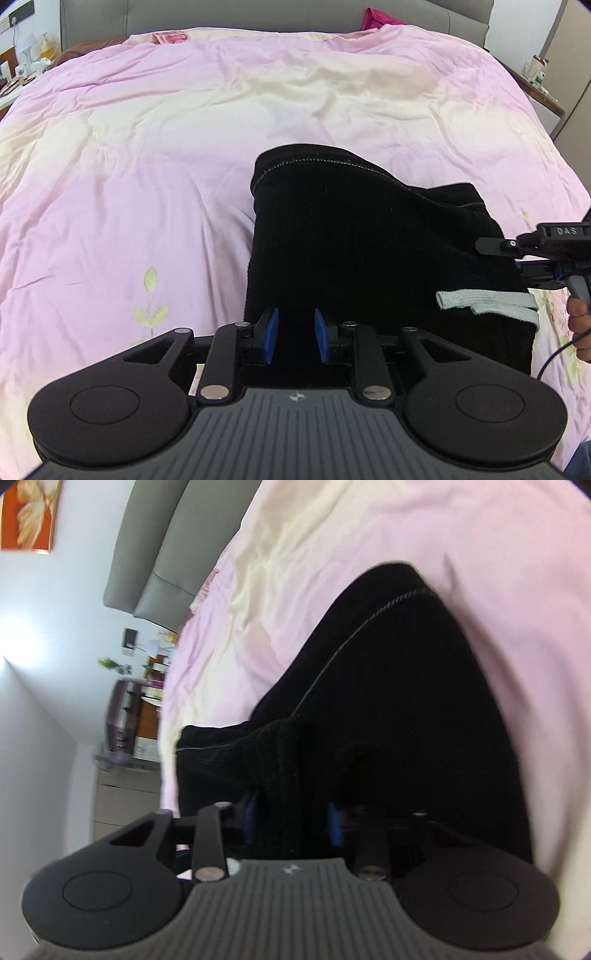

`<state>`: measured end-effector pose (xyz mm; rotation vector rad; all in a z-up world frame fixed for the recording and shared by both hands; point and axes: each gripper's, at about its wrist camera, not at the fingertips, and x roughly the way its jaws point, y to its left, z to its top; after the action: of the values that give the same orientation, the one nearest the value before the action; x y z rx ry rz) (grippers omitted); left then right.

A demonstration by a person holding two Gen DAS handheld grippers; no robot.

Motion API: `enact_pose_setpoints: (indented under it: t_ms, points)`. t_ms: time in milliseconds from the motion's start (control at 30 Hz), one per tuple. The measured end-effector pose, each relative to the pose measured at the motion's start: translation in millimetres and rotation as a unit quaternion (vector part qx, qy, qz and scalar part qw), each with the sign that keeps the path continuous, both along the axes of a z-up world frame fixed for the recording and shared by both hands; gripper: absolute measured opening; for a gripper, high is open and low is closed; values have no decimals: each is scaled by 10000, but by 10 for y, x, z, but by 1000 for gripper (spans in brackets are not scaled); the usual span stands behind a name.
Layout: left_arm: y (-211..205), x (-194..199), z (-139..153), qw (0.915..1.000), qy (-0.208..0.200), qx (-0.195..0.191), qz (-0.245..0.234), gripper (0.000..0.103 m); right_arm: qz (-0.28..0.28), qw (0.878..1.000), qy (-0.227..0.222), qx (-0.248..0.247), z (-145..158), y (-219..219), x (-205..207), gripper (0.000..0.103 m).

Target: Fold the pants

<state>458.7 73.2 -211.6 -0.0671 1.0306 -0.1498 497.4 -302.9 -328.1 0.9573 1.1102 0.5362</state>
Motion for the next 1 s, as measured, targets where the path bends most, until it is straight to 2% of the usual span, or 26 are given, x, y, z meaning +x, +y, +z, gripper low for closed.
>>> enact_pose_setpoints:
  t_ms: [100, 367, 433, 500, 600, 733, 867, 967, 1000]
  points:
    - [43, -6, 46, 9998, -141, 20, 160, 28, 177, 9978, -477, -417, 340, 131, -12, 20]
    - [167, -16, 347, 9973, -484, -54, 558, 27, 817, 9754, -1553, -1337, 1804, 602, 189, 17]
    - [154, 25, 401, 9969, -552, -66, 564, 27, 759, 9708, -1667, -1546, 2036, 555, 278, 16]
    - [111, 78, 410, 9969, -597, -71, 509, 27, 631, 9676, -1677, -1781, 2117, 433, 360, 16]
    - [6, 181, 354, 9973, -586, -38, 435, 27, 382, 9720, -1156, -2009, 1874, 191, 487, 16]
    - [-172, 378, 256, 9982, -536, 147, 214, 27, 103, 9792, -334, -2001, 1125, -154, 508, 17]
    - [-341, 566, 173, 9981, -533, 320, -20, 27, 31, 9738, -230, -2261, 614, -300, 571, 19]
    - [-427, 667, 118, 9981, -484, 366, -142, 27, 42, 9729, -164, -2308, 460, -368, 638, 26]
    - [-443, 692, 113, 9979, -478, 394, -187, 27, 146, 9705, -192, -2397, 492, -358, 652, 35]
